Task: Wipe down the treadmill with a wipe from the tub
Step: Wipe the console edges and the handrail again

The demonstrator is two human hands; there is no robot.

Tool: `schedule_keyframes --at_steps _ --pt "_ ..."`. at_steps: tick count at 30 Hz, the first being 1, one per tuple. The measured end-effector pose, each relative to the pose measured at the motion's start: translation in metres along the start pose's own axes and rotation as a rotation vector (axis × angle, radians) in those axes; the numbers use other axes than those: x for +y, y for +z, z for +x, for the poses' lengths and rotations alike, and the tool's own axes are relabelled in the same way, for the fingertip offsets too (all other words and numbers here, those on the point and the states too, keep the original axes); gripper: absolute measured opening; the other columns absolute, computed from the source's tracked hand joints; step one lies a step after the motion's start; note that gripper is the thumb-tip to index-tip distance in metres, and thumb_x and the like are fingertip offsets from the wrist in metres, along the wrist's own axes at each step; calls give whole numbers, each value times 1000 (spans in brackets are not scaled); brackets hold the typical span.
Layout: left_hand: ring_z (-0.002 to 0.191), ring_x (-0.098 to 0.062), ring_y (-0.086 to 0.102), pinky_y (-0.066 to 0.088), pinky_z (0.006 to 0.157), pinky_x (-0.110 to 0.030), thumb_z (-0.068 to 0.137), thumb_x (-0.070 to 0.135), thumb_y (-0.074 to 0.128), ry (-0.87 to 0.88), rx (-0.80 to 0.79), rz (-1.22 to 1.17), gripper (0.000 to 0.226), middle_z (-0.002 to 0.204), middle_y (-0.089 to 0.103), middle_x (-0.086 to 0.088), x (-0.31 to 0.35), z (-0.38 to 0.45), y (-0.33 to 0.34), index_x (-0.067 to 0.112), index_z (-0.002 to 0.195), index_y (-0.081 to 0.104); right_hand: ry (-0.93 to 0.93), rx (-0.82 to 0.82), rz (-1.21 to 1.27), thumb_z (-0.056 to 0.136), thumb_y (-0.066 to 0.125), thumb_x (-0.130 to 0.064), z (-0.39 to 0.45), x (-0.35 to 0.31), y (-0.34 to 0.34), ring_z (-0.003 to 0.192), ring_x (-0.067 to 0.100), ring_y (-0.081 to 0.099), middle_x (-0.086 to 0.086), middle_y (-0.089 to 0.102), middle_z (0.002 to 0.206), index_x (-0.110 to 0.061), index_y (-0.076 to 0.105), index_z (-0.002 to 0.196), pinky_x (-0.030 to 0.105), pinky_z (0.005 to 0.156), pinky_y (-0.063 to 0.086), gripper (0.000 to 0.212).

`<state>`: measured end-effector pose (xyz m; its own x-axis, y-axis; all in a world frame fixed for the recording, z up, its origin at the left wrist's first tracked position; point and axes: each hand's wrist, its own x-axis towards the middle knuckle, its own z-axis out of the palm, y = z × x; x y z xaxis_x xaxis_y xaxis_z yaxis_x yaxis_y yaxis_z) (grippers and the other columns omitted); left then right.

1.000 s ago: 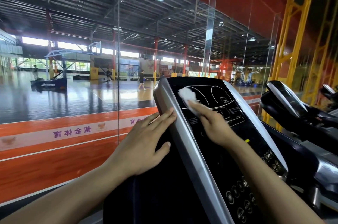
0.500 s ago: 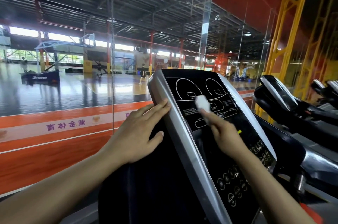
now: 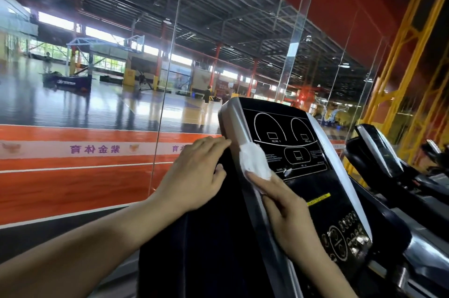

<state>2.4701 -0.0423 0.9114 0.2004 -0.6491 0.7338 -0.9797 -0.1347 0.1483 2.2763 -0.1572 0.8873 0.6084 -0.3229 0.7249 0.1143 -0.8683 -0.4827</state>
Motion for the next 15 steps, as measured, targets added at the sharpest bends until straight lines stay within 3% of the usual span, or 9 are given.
schedule_keyframes --at_steps 2,4,7,9,13,15 --pt "120 -24 54 43 102 -40 89 26 42 -55 81 19 42 126 63 -4 -2 0 2 15 124 62 -29 -15 -180 97 57 2 28 -3 8 140 6 46 -6 43 157 -29 68 131 19 113 38 47" --pt "111 -26 57 47 93 -42 87 27 37 -68 90 38 37 109 66 -5 -2 1 2 13 108 64 -15 -38 -336 98 58 -7 66 -11 14 136 22 52 1 36 161 -30 67 132 26 110 43 42" --pt "108 -30 60 50 86 -43 85 30 33 -6 70 55 39 98 68 -6 0 1 0 13 95 67 71 -85 -424 104 53 -26 128 -27 26 134 32 52 4 24 166 -32 62 137 35 107 44 35" --pt "104 -31 63 54 80 -43 84 29 34 34 49 91 40 93 70 -6 1 1 -2 13 90 70 87 -95 -480 106 49 -26 163 -36 34 137 30 48 3 19 167 -32 55 144 36 110 42 39" --pt "95 -31 64 55 77 -44 84 28 33 48 -3 98 42 90 70 -7 1 1 -4 11 89 71 144 -76 -436 105 50 -18 193 -46 41 133 30 51 10 44 155 -28 24 160 35 105 41 61" --pt "93 -31 62 53 78 -45 84 28 32 55 -21 97 43 91 68 -7 0 0 -3 11 91 71 145 -48 -429 105 49 -20 183 -45 41 136 28 48 8 42 157 -23 28 158 33 105 39 57"
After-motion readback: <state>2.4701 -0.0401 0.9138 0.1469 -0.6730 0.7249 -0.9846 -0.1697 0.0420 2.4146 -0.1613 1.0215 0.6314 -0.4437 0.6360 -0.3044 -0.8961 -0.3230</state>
